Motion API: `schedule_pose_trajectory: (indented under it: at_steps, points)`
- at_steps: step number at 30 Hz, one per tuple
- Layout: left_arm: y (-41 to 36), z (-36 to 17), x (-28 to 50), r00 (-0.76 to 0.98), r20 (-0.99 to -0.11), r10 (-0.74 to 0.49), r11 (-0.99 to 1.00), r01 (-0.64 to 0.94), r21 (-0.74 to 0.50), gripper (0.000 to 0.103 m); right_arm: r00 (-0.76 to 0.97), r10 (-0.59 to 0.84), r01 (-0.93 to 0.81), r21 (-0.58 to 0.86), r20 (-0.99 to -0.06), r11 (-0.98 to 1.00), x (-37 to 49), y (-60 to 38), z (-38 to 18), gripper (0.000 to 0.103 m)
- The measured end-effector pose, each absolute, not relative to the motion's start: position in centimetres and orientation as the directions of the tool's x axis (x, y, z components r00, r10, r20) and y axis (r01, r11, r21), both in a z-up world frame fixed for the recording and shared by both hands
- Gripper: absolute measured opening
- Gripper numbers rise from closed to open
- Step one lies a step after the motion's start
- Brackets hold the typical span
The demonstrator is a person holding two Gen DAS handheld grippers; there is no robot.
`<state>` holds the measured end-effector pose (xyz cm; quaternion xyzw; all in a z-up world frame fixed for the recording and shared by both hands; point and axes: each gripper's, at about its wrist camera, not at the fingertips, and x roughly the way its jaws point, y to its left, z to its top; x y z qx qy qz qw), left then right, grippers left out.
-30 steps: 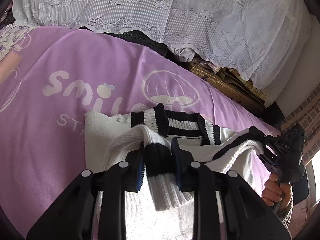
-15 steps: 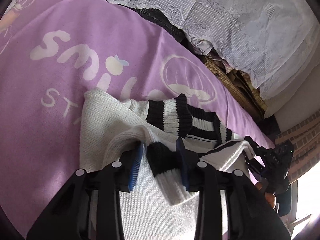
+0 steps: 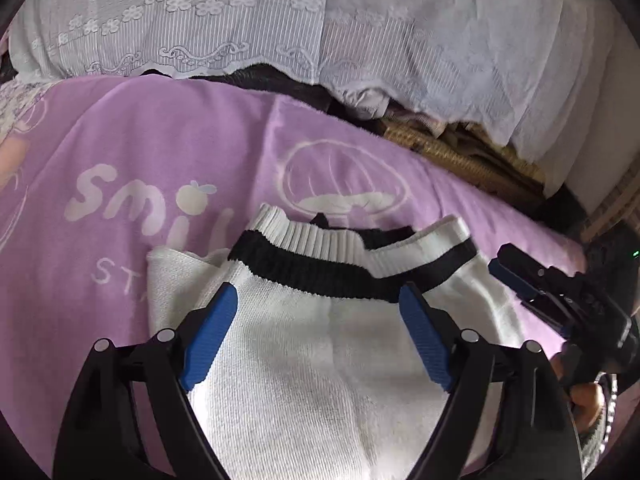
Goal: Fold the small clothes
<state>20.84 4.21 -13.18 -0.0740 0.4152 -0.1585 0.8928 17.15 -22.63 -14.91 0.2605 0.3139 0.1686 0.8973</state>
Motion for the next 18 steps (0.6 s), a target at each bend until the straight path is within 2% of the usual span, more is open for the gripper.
schedule_pose_trajectory:
  at_steps: [2, 4, 6, 8, 11, 13, 14, 16, 17, 18]
  points:
    - [3.3, -15.0, 22.9, 0.569, -0.795, -0.211, 0.977, 0.132, -0.164, 0.081, 0.727, 0.446, -0.107, 0.556, -0.521, 0.824, 18.7, -21.9, -16.0, 0.047]
    - [4.1, -16.7, 24.5, 0.508, -0.838, -0.201, 0.979, 0.071, -0.191, 0.081, 0.724, 0.401, -0.022, 0.563, -0.561, 0.826, 19.9, -23.3, -17.6, 0.043]
    - [5.2, -16.5, 24.3, 0.521, -0.821, -0.235, 0.970, 0.067, -0.235, 0.081, 0.737, 0.340, 0.080, 0.574, -0.584, 0.815, 20.1, -26.2, -19.2, 0.000]
    - [5.5, -16.3, 23.9, 0.540, -0.817, -0.203, 0.976, 0.043, -0.214, 0.066, 0.742, 0.365, 0.117, 0.644, -0.563, 0.756, 19.9, -28.7, -20.1, 0.000]
    - [6.1, -15.7, 23.0, 0.584, -0.793, -0.174, 0.979, 0.013, -0.205, 0.060, 0.773, 0.283, 0.168, 0.614, -0.567, 0.771, 18.6, -29.8, -19.6, 0.000]
    - [6.5, -14.7, 22.3, 0.647, -0.762, 0.028, 0.992, -0.112, -0.059, 0.073, 0.793, 0.265, 0.152, 0.599, -0.549, 0.786, 17.9, -29.3, -18.7, 0.006]
    - [6.8, -14.1, 21.9, 0.676, -0.735, 0.057, 0.990, -0.131, -0.044, 0.075, 0.808, 0.257, 0.123, 0.578, -0.530, 0.807, 17.6, -28.6, -17.9, 0.006]
    - [6.7, -13.4, 21.8, 0.691, -0.718, -0.080, 0.987, -0.045, -0.154, 0.078, 0.823, 0.283, 0.026, 0.530, -0.492, 0.848, 17.4, -26.3, -16.0, 0.006]
    - [6.3, -13.3, 21.8, 0.687, -0.717, -0.123, 0.984, -0.008, -0.177, 0.079, 0.820, 0.310, -0.018, 0.520, -0.481, 0.854, 17.5, -25.3, -15.5, 0.006]
    - [5.4, -13.6, 22.0, 0.679, -0.725, -0.112, 0.990, 0.014, -0.139, 0.081, 0.811, 0.336, -0.054, 0.510, -0.479, 0.858, 17.7, -24.3, -15.4, 0.009]
